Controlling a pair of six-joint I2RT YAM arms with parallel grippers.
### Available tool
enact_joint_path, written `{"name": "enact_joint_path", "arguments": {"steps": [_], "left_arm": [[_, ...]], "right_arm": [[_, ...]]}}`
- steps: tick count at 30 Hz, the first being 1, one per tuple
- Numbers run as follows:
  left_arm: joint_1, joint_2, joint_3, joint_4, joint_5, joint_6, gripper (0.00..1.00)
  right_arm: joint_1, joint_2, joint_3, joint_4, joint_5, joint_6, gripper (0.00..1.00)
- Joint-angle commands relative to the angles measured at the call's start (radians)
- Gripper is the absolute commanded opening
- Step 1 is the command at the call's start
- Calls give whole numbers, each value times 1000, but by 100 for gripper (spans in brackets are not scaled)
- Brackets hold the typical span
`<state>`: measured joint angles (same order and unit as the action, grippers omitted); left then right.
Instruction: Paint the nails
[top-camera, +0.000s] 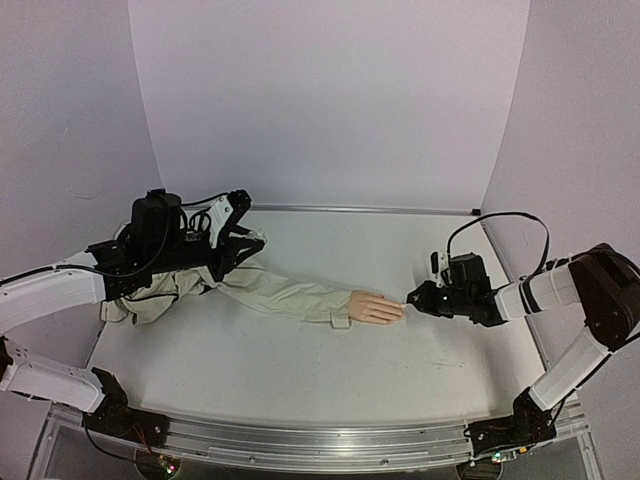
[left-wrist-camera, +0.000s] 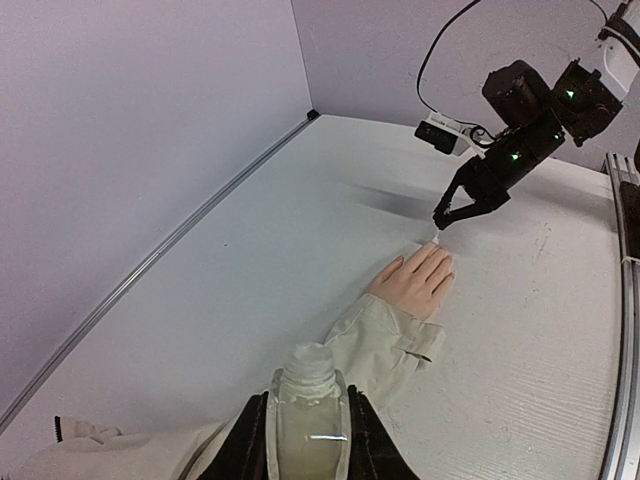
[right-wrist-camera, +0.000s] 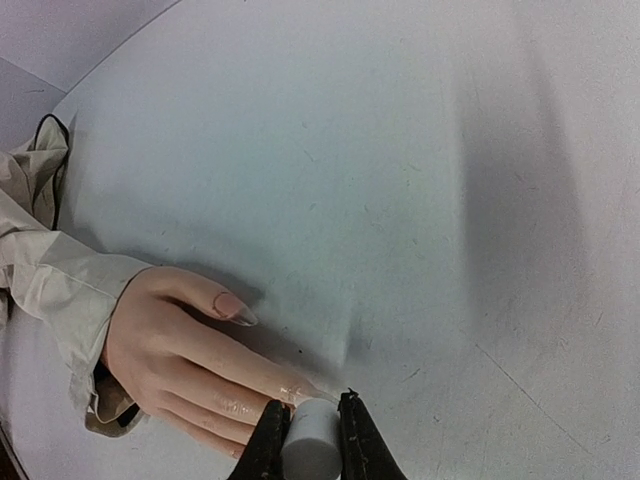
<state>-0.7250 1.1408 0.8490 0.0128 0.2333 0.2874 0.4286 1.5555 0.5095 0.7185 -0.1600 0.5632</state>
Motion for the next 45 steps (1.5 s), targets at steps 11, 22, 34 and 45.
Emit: {"name": "enact_joint_path", "arguments": {"steps": [11,22,34,45], "left_arm": [[6,-24,36,69,8,-4,0],[6,-39,37,69,18,-8,0],[5,-54,36,68,90,-1,0],[2,-35,41,56,292,17,0]], "right_arm": [[6,-10,29,-53,66,6,0],[6,-130,24,-132,95,9,0],[6,-351,56,-205,-28,-43,0],[201,-280,291,-211,-236,-151,0]]}}
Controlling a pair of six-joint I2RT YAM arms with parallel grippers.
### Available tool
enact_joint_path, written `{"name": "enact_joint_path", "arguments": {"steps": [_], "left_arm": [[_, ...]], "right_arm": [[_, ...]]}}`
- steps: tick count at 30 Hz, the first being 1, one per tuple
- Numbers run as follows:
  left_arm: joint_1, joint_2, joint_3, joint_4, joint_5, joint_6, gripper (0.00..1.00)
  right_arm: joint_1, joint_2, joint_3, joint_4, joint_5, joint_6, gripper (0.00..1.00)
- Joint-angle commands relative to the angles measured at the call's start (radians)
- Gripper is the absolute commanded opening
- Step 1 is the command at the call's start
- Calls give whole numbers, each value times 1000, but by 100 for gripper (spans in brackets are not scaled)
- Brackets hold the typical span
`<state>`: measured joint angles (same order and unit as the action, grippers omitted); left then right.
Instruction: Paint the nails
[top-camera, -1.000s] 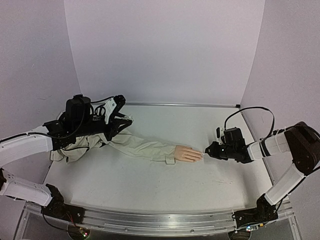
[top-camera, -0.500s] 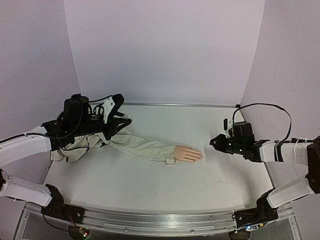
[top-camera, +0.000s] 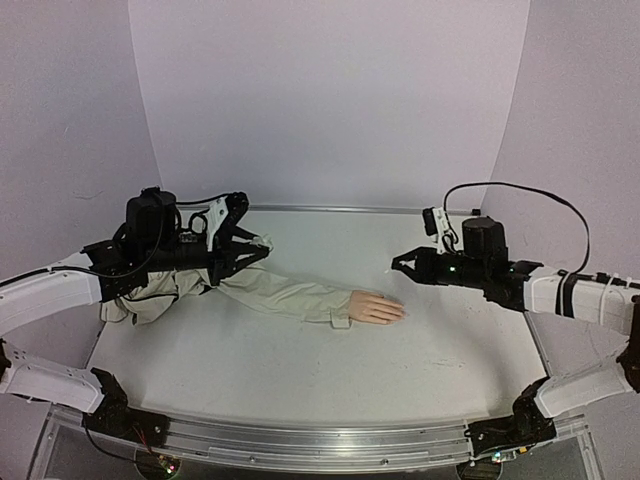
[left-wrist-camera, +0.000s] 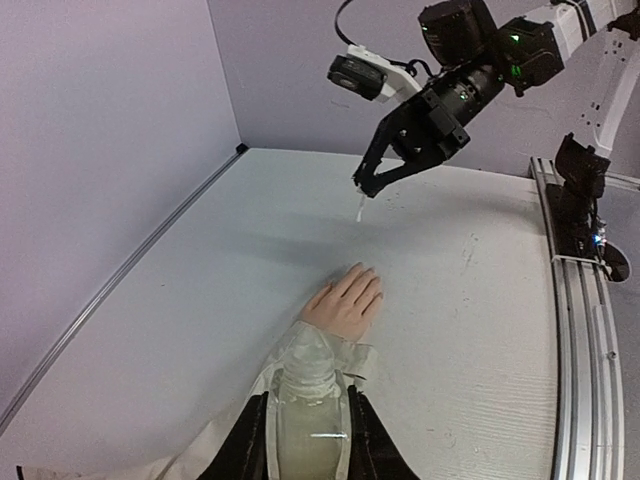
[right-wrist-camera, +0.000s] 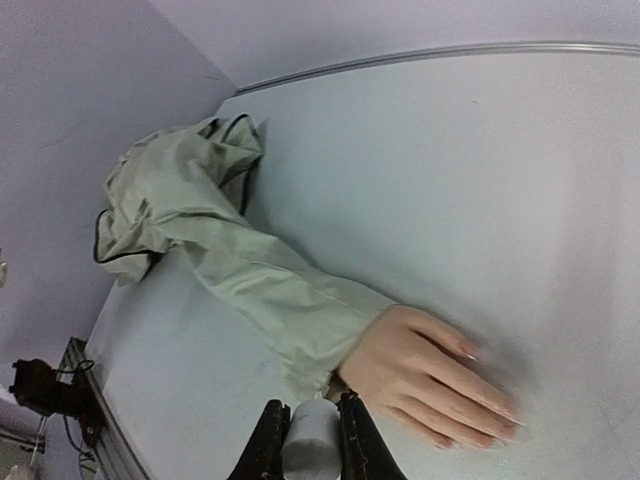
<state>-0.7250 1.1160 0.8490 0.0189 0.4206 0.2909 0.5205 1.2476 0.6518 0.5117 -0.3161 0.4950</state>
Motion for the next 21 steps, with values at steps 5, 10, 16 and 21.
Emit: {"name": "enact_joint_path", "arguments": {"steps": [5,10,16,21], "left_arm": [[-8,-4,25,49,173,52,0],[-19,5,18,46,196,72,0],[-26,5,17,38,220,81,0],[-29,5,19,22,196,93,0]], "right_arm": [[275,69,306,-51,-61,-148,0],[399,108,446,-86,-69,-208,0],[474,189,595,-157,-39,-250,0],[502,223,649,-165,-16,-258,0]]}}
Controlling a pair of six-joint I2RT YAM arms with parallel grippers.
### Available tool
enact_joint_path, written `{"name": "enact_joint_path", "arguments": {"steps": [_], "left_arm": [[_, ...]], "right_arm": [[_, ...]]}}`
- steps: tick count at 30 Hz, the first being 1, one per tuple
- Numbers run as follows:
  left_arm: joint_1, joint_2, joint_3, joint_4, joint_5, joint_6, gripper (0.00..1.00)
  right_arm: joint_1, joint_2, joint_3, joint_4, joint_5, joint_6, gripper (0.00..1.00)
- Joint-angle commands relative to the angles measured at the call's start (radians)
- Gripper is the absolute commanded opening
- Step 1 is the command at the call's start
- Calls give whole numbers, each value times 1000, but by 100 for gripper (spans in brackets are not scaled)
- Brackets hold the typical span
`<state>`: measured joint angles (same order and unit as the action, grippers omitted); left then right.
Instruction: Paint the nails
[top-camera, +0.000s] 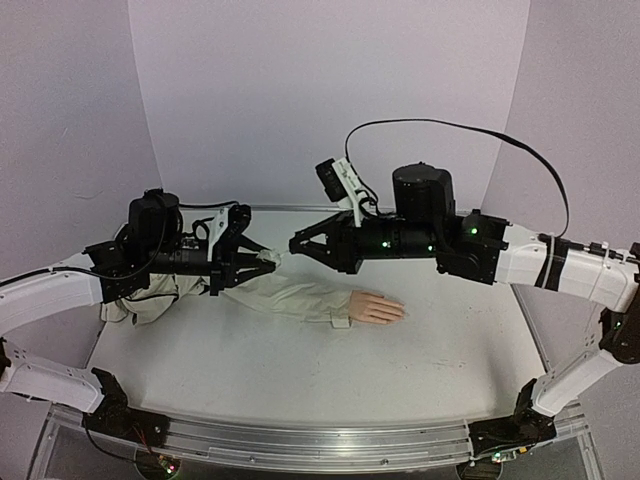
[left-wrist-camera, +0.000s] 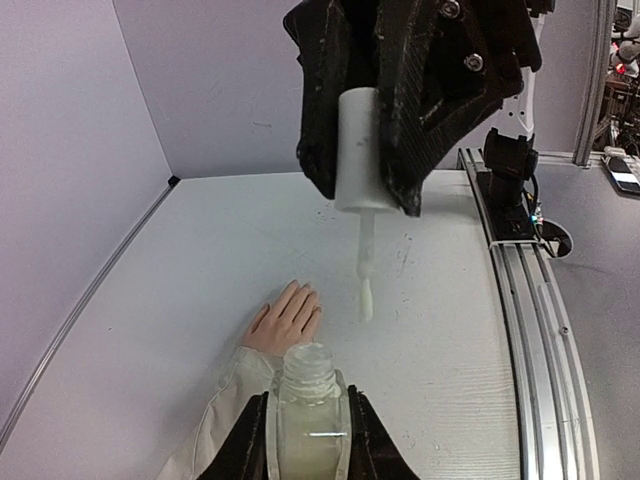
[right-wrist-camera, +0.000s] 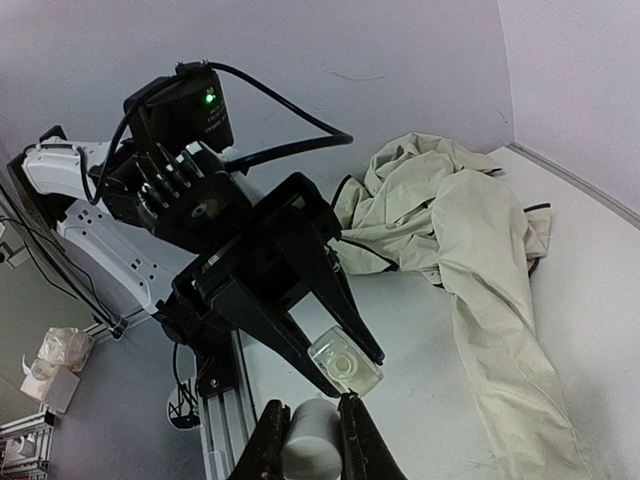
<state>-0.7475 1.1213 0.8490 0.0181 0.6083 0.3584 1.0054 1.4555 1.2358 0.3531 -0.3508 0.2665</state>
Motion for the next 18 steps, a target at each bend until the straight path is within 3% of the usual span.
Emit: {"name": "enact_joint_path", "arguments": {"steps": [1,18], "left_arm": [[-9,-2,21,20,4,30,0],[-27,0,30,-12,-38,70,0]], "right_arm": [[22,17,69,-8,24,-31,0],[41,42,102,-9,88,-41,0]]}}
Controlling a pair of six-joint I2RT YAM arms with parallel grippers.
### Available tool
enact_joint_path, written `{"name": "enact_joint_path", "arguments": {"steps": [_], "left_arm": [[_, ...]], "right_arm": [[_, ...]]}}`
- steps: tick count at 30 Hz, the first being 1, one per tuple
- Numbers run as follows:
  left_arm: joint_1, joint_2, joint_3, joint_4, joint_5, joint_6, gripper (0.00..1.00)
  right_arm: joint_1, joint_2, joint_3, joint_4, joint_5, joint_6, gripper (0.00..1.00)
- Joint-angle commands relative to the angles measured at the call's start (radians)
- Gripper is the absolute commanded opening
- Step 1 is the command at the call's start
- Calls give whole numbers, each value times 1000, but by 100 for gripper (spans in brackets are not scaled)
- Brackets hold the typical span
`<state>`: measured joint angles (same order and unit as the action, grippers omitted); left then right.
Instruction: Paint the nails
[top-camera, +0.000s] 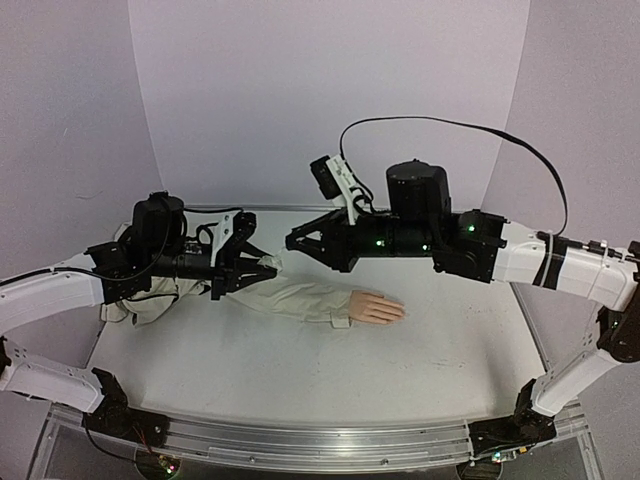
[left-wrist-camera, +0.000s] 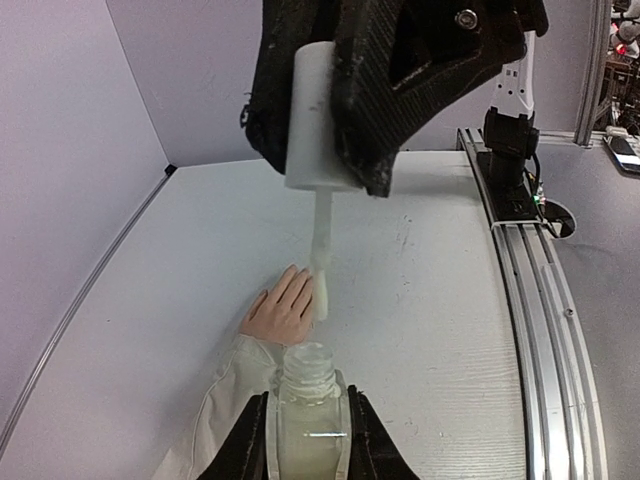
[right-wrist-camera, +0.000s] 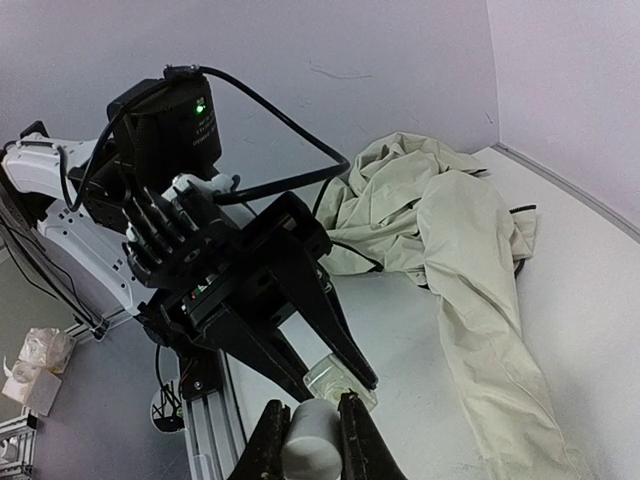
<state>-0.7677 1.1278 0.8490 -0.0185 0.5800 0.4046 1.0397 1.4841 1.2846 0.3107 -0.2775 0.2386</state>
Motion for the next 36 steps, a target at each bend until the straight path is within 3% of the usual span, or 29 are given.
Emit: {"name": "enact_joint_path", "arguments": {"steps": [1,36], "left_arm": [[-7,-5,30,25,-11,26,0],[-13,-19,35,25,-26,26,0]], "right_arm": [[8,18,56,32,14,-13,0],[16,52,43,-1,24,10,0]]}}
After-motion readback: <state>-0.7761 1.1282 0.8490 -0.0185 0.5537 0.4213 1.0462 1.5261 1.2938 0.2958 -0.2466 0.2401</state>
